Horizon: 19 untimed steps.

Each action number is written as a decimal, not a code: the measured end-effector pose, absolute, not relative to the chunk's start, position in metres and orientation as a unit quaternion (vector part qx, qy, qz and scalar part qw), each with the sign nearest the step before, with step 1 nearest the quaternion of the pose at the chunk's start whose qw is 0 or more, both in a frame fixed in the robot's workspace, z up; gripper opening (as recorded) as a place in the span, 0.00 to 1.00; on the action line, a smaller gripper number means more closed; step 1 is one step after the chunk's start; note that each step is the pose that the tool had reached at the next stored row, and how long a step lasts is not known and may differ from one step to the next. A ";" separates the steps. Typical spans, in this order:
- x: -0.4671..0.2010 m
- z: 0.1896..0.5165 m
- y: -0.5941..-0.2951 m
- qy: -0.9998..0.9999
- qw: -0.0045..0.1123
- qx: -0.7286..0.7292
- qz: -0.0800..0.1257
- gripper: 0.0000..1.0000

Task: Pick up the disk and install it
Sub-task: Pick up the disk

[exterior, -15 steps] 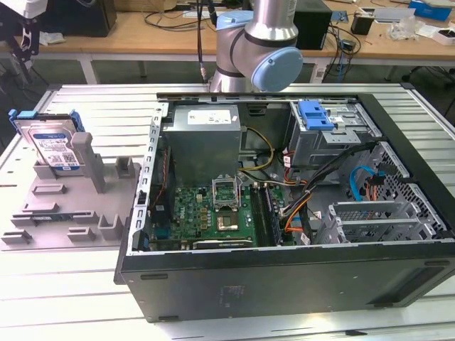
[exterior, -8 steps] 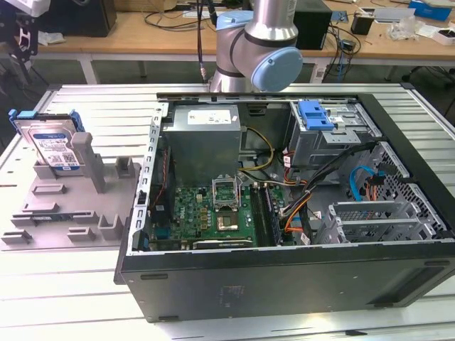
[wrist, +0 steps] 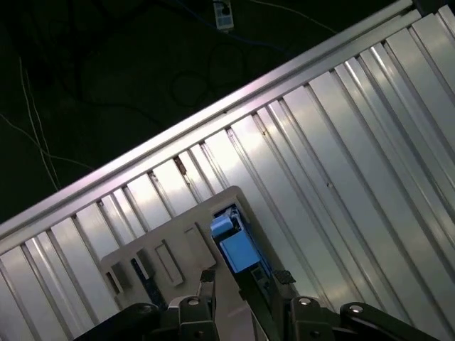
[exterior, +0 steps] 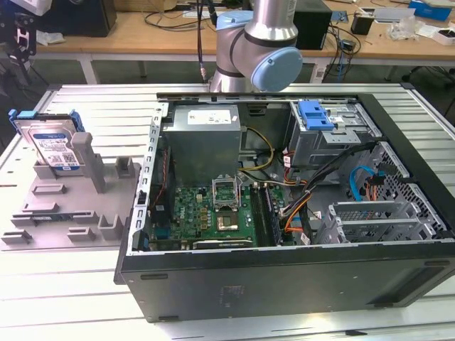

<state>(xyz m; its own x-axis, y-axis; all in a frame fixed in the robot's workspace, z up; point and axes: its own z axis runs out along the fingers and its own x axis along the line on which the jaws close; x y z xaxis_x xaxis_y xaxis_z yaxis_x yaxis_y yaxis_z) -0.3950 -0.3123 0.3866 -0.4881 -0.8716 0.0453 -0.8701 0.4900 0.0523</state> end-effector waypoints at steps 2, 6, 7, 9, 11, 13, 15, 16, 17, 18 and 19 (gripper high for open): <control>-0.395 0.387 -0.312 -0.863 0.033 0.505 -0.011 0.44; -0.395 0.386 -0.312 -0.862 0.032 0.506 -0.011 0.44; -0.395 0.386 -0.312 -0.861 0.031 0.507 -0.010 0.44; -0.395 0.386 -0.312 -0.858 0.030 0.512 -0.009 0.44; -0.395 0.385 -0.312 -0.855 0.029 0.518 -0.008 0.44; -0.395 0.385 -0.312 -0.849 0.029 0.528 -0.008 0.44; -0.395 0.385 -0.312 -0.837 0.029 0.546 -0.007 0.44; -0.395 0.385 -0.312 -0.832 0.029 0.554 -0.007 0.44; -0.395 0.385 -0.312 -0.826 0.029 0.562 -0.007 0.44; -0.395 0.385 -0.312 -0.817 0.029 0.575 -0.006 0.44; -0.395 0.385 -0.312 -0.812 0.029 0.584 -0.005 0.44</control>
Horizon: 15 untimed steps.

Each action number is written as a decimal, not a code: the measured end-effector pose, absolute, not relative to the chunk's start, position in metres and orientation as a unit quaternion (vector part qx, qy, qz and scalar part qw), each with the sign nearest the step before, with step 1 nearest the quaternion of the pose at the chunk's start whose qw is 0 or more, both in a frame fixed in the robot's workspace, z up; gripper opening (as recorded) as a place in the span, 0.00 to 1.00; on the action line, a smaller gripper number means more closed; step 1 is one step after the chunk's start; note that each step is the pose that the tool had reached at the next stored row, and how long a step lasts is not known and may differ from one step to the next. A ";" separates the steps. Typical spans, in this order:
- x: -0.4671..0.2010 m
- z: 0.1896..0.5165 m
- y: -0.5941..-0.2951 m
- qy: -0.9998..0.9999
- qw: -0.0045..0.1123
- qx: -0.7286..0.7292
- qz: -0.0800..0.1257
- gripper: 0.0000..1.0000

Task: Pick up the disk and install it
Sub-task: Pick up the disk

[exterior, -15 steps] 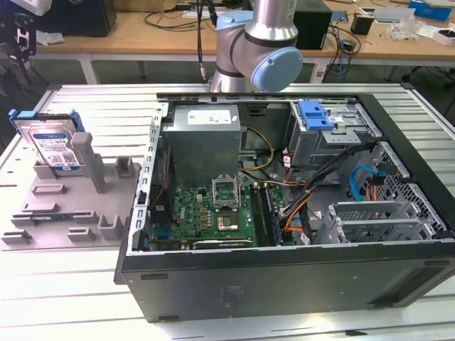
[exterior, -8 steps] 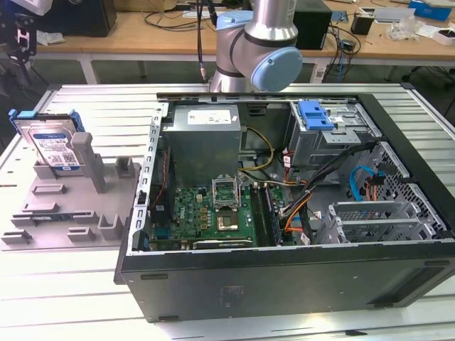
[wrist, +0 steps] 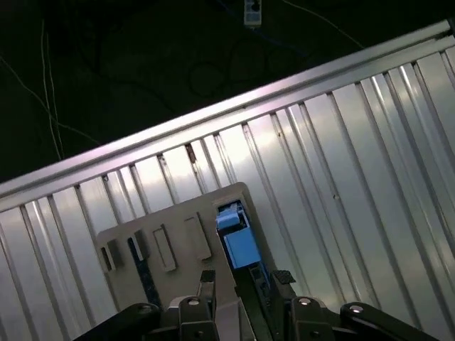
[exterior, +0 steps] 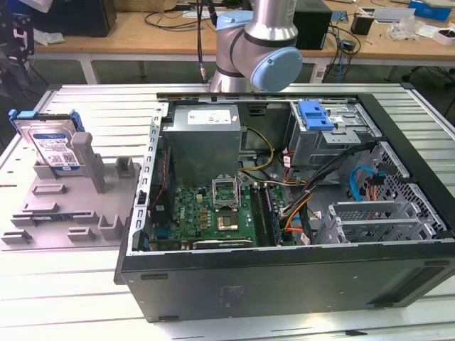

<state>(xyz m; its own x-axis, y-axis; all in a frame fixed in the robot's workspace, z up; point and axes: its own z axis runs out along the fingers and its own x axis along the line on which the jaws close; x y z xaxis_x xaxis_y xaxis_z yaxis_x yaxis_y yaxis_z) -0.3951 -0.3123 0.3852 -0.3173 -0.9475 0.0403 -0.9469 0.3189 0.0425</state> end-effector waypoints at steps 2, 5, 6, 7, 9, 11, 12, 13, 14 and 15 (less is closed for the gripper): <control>-0.395 0.385 -0.312 -0.803 0.028 0.595 -0.004 0.44; -0.395 0.384 -0.312 -0.792 0.025 0.609 -0.002 0.44; -0.395 0.384 -0.311 -0.788 0.025 0.615 -0.001 0.44; -0.395 0.383 -0.311 -0.783 0.024 0.622 -0.001 0.44; -0.395 0.383 -0.310 -0.775 0.024 0.632 0.000 0.44; -0.395 0.382 -0.309 -0.769 0.024 0.639 0.000 0.44; -0.395 0.382 -0.309 -0.763 0.024 0.646 0.000 0.44; -0.395 0.382 -0.309 -0.757 0.024 0.653 0.001 0.44; -0.395 0.382 -0.309 -0.752 0.024 0.658 0.001 0.44; -0.395 0.382 -0.309 -0.746 0.024 0.665 0.001 0.44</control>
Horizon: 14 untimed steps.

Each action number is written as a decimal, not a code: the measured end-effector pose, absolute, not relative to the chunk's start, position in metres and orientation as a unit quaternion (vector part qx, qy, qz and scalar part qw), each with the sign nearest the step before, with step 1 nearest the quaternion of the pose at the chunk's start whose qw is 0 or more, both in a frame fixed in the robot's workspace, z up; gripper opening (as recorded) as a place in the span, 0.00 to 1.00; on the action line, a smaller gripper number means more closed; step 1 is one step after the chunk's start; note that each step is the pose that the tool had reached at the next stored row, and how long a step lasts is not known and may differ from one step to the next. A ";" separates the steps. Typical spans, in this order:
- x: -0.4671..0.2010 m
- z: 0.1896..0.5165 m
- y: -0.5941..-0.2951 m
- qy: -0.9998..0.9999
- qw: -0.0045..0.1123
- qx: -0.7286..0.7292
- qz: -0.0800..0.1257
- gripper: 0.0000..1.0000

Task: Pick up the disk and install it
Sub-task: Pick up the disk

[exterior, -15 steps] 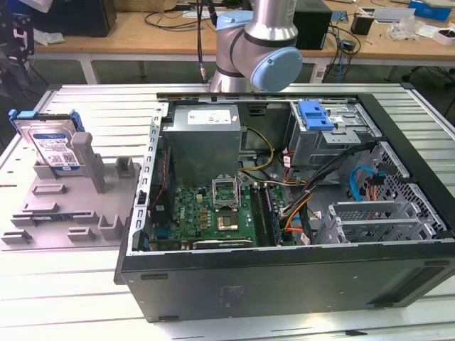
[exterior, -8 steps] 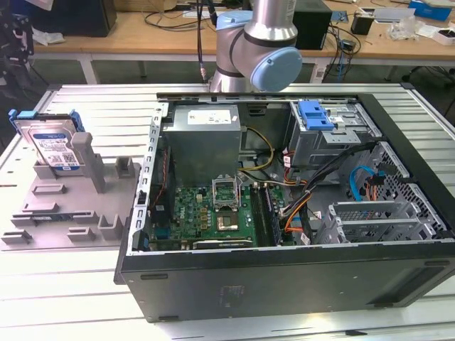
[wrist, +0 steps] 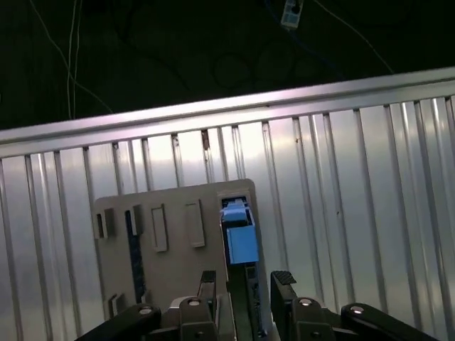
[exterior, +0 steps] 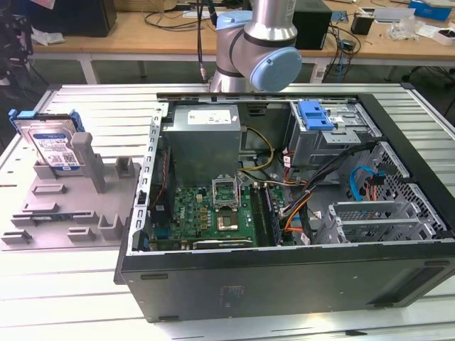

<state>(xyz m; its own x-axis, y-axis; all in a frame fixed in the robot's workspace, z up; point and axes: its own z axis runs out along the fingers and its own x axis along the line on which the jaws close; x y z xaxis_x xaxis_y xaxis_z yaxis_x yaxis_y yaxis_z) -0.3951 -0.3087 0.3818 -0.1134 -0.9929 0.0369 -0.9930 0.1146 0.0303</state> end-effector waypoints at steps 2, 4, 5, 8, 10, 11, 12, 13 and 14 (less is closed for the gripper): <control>-0.395 0.381 -0.309 -0.734 0.024 0.679 0.001 0.44; -0.395 0.381 -0.308 -0.724 0.024 0.689 0.002 0.44; -0.395 0.381 -0.308 -0.719 0.024 0.695 0.002 0.44; -0.395 0.380 -0.308 -0.690 0.023 0.723 0.003 0.44; -0.395 0.379 -0.308 -0.680 0.023 0.733 0.003 0.44; -0.396 0.379 -0.308 -0.679 0.023 0.734 0.003 0.44; -0.396 0.379 -0.308 -0.678 0.023 0.735 0.003 0.44; -0.396 0.379 -0.308 -0.678 0.023 0.735 0.003 0.44; -0.396 0.379 -0.308 -0.678 0.023 0.735 0.003 0.44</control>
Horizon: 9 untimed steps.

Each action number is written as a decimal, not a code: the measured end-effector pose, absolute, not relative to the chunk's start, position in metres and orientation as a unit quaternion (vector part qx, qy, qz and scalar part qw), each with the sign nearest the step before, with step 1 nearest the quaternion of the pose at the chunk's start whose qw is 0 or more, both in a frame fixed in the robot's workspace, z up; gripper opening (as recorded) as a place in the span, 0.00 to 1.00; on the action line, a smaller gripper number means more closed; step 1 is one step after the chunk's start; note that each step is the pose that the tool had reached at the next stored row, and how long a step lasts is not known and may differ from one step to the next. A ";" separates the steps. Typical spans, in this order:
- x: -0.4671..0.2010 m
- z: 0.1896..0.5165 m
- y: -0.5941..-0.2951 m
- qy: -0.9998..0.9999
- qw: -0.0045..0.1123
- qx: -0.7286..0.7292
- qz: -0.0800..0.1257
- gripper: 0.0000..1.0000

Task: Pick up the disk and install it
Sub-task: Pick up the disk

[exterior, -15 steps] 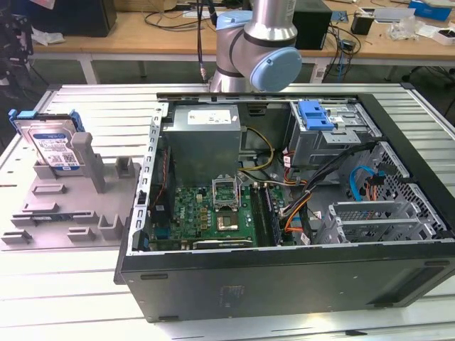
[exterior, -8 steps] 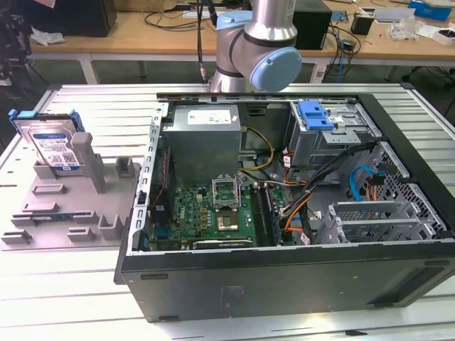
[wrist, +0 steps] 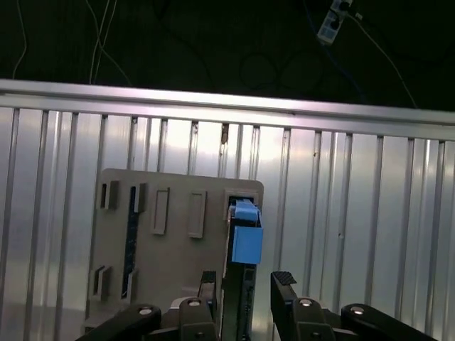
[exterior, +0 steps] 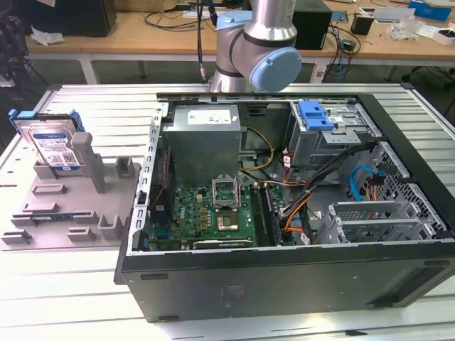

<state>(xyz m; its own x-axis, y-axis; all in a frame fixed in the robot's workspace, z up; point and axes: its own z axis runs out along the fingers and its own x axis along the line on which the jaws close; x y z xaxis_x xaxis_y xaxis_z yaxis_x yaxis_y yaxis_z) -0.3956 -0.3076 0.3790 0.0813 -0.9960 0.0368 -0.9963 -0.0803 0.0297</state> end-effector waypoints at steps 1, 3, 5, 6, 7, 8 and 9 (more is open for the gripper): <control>-0.396 0.379 -0.308 -0.678 0.023 0.735 0.003 0.44; -0.396 0.379 -0.308 -0.678 0.023 0.735 0.003 0.44; -0.396 0.379 -0.308 -0.678 0.023 0.735 0.003 0.44; -0.396 0.379 -0.308 -0.678 0.023 0.735 0.003 0.44; -0.396 0.379 -0.308 -0.679 0.023 0.734 0.003 0.44; -0.396 0.379 -0.308 -0.679 0.024 0.734 0.003 0.44; -0.396 0.379 -0.307 -0.680 0.023 0.733 0.003 0.44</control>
<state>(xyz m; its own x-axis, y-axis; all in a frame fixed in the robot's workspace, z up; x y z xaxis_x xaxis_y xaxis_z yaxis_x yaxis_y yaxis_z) -0.3962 -0.3072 0.3787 0.0761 -0.9964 0.0369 -0.9967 -0.0750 0.0298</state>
